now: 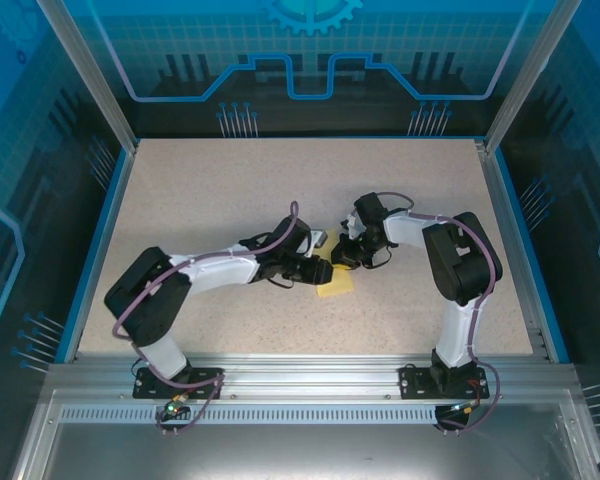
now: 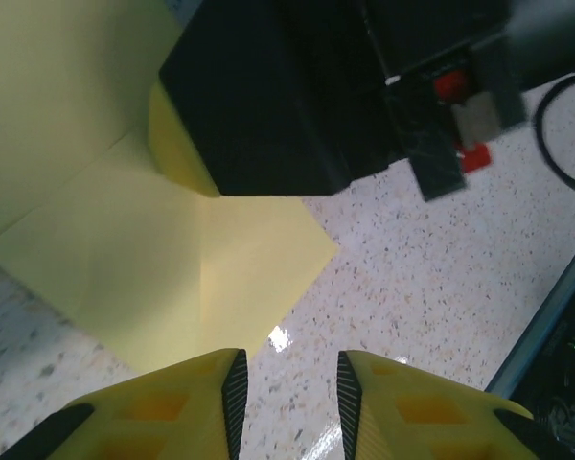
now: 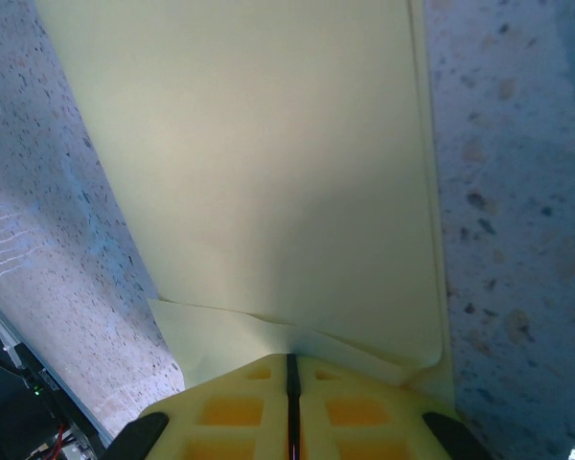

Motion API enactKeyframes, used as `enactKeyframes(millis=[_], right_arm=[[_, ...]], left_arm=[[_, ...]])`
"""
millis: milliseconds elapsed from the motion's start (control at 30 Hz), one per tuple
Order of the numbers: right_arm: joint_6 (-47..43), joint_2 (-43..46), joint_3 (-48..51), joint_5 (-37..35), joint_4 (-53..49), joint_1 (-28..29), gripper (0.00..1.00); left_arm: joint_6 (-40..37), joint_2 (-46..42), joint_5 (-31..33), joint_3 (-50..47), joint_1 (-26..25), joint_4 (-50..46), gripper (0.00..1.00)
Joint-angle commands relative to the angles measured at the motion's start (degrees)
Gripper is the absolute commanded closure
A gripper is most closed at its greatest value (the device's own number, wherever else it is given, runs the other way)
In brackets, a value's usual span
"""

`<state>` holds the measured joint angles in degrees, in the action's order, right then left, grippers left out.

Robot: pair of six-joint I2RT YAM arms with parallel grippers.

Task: Fold a paper plane with a square sheet of paper (fold left side to right side)
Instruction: Fold the triangle a second time at the center of the table.

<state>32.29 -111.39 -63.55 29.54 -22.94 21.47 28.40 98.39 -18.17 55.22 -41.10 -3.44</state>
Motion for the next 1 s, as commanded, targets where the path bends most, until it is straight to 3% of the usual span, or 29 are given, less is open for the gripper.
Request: enactKeyframes(millis=[0, 300, 667, 967], right_arm=[[-0.62, -1.74, 0.78, -3.65, -2.57, 0.34, 0.91], [-0.87, -0.11, 0.71, -1.5, -0.69, 0.29, 0.91], [-1.66, 9.93, 4.88, 1.18, -1.27, -0.18, 0.93], [1.87, 6.79, 8.05, 3.87, 4.28, 3.09, 0.95]], left_arm=[[-0.45, 4.06, -4.11, 1.82, -0.17, 1.11, 0.65], [-0.77, 8.65, -3.78, 1.82, -1.06, 0.04, 0.65], [-1.24, 8.76, 1.04, -0.55, -2.41, -4.4, 0.72], [-1.49, 8.75, 4.66, -0.29, -3.5, -6.99, 0.75]])
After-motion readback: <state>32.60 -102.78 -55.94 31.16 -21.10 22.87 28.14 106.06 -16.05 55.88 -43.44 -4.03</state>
